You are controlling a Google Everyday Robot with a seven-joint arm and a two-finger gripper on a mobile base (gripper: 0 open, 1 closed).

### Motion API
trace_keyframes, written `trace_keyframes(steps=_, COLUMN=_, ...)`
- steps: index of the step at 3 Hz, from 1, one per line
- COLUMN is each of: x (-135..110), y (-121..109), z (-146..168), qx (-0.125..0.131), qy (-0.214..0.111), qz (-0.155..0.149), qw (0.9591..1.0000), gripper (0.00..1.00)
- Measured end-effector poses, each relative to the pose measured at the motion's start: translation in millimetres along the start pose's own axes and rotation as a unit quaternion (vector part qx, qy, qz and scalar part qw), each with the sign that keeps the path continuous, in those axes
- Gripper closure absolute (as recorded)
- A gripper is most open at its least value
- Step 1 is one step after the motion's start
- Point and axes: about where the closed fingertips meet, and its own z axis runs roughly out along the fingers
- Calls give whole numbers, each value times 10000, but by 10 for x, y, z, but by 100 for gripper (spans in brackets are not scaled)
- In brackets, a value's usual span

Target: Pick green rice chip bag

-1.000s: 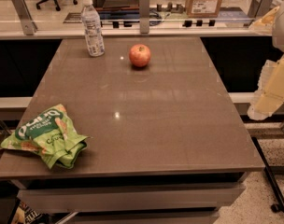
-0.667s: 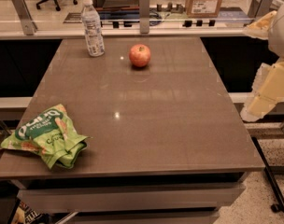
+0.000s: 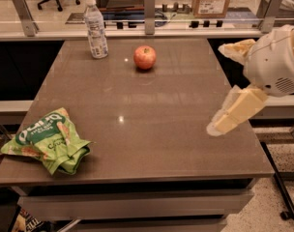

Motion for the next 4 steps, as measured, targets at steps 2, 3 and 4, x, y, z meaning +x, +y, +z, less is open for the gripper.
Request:
trace_keyframes(steps=2, x=-600, y=414, z=570, qx=-169, qy=-1151, qz=-246, qw=9929, gripper=0)
trace_keyframes(steps=3, x=-824, y=628, z=960, qx=-336, qy=-1282, qz=-294, qw=9907, gripper=0)
trace_keyframes(steps=4, x=-825, y=628, z=960, qx=-336, qy=-1282, qz=-295, qw=9907, gripper=0)
